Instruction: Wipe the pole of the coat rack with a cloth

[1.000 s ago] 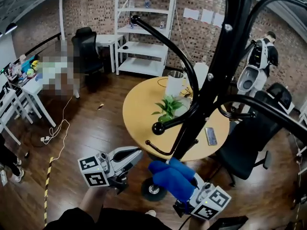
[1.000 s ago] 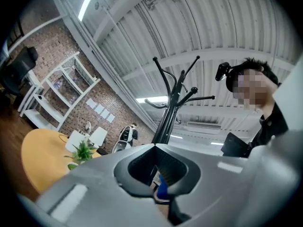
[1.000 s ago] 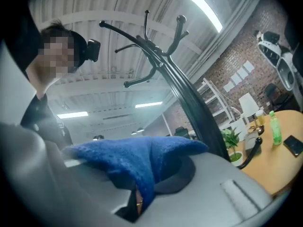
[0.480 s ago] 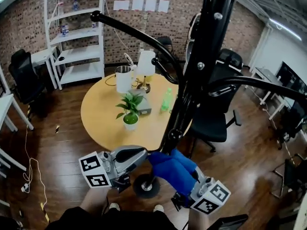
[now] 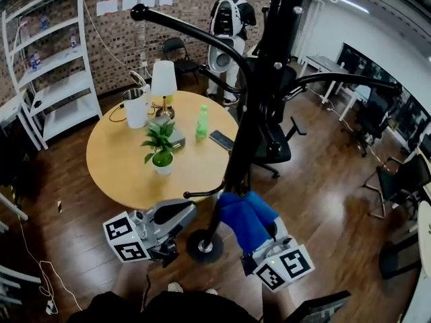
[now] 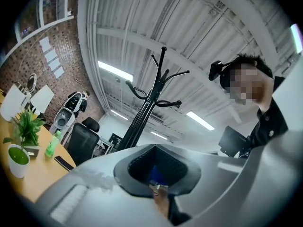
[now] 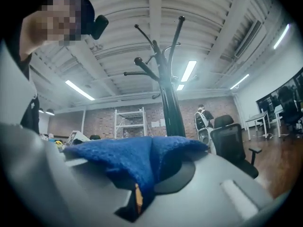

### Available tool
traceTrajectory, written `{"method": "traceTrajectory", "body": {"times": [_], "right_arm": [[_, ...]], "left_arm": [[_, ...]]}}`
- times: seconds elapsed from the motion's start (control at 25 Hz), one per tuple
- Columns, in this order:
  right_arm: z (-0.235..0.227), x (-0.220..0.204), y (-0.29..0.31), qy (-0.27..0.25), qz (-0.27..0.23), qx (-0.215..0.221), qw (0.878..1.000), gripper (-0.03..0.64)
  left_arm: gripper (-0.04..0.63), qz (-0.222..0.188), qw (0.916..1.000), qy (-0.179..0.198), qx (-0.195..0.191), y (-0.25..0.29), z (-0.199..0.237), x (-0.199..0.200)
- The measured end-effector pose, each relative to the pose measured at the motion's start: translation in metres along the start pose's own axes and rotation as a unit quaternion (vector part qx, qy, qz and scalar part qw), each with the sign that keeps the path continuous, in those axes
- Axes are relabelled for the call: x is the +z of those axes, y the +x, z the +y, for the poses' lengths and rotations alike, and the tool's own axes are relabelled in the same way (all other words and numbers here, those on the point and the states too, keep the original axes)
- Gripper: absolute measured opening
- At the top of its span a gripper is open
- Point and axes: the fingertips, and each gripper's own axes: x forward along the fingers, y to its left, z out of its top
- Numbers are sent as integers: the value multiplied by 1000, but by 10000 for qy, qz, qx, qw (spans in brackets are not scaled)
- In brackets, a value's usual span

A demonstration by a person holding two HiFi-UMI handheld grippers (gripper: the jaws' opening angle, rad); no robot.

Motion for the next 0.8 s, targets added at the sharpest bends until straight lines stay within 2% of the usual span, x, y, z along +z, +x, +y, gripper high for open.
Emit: {"method": "traceTrajectory", "body": {"times": [0.12,0.24,0.48,0.6,0.72,0.8], "right_arm": [[-12,4,-1,-183,-18,-219,9996,28],[-18,4,6,-119,-93,-162,9998,28],[-17,-5,14,-101,-94,-300,9995,28],[-15,0,21,-370,-109,-437,9983,28],[-21,10,32,-615,-261,-852,9941,28],[-23,15,41,-761,-306,-1104,9905,28]], "left_arm": [[2,79,9999,-87,-64,10,-9,-5],[2,294,9995,76,-37,17,-17,-7],[2,329,9993,180,59,9,-13,-5],[2,344,9992,143,-154,12,-5,1],[2,470,9975,159,-507,12,-3,9],[2,429,9972,175,-584,4,4,20]]}}
